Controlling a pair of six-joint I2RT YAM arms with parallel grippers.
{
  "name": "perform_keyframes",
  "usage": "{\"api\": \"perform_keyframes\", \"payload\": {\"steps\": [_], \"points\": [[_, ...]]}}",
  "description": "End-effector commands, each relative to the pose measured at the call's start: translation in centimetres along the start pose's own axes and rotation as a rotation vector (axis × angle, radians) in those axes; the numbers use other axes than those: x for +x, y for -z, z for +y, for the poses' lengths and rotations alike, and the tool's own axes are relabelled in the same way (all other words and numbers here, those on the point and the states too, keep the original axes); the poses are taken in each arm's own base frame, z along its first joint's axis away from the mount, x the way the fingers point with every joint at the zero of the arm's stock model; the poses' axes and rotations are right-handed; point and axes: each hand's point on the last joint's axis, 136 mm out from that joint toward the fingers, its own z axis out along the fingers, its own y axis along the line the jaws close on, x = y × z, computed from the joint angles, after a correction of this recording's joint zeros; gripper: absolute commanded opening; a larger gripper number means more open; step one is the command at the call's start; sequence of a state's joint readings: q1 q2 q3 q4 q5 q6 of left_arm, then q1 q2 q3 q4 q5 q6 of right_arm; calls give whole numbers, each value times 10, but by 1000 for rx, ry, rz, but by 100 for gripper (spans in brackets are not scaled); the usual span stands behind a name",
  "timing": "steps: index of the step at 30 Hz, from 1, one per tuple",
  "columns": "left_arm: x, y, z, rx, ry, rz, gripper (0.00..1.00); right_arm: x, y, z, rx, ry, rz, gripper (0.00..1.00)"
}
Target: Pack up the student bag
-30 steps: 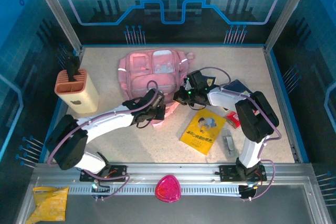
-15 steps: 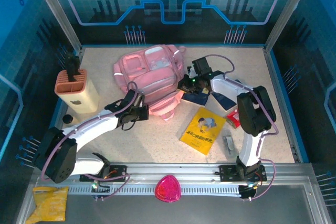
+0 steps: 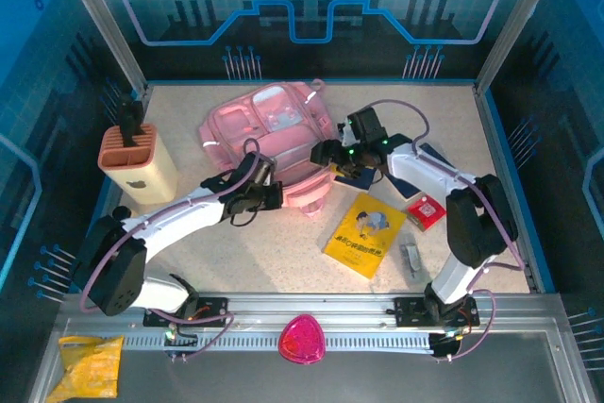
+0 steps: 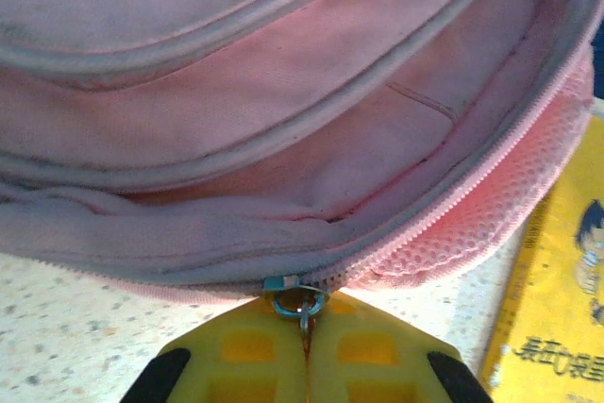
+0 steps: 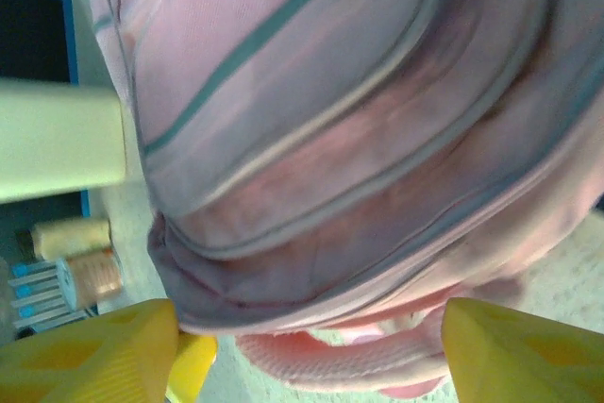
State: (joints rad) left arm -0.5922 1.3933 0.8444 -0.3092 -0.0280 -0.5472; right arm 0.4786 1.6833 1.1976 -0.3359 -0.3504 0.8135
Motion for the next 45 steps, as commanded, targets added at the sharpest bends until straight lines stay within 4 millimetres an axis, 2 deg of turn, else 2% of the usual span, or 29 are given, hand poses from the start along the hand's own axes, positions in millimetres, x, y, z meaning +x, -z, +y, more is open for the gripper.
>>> {"api": "perform_keyframes", "payload": {"steps": [1, 6, 11, 15, 20, 24, 28, 32, 38, 45], "points": [[-10, 8, -33, 76, -31, -16, 0, 18, -1, -15, 93, -98, -1, 78], [-2, 8, -46, 85, -68, -15, 0, 20, -15, -36, 206, -149, -43, 82], [4, 8, -56, 114, -101, 6, 0, 7, -34, -37, 247, -119, -60, 71], [11, 7, -53, 111, -139, 25, 0, 2, -42, -40, 278, -85, -54, 53], [16, 6, -36, 42, -166, 32, 0, -6, -35, -39, 283, -57, -87, 18], [18, 6, -12, -60, -178, 31, 0, -19, -22, -33, 268, -44, -124, 0], [23, 2, 27, -168, -131, 64, 0, -34, -7, -33, 276, -33, -149, 0], [18, 4, 72, -260, -12, 67, 0, -38, 4, -32, 273, -17, -162, 0], [5, 9, 116, -346, 112, 49, 0, -35, 8, -26, 252, 6, -146, 0], [-21, 1, 163, -433, 233, 19, 0, -32, 12, -20, 230, 31, -131, 0]]}}
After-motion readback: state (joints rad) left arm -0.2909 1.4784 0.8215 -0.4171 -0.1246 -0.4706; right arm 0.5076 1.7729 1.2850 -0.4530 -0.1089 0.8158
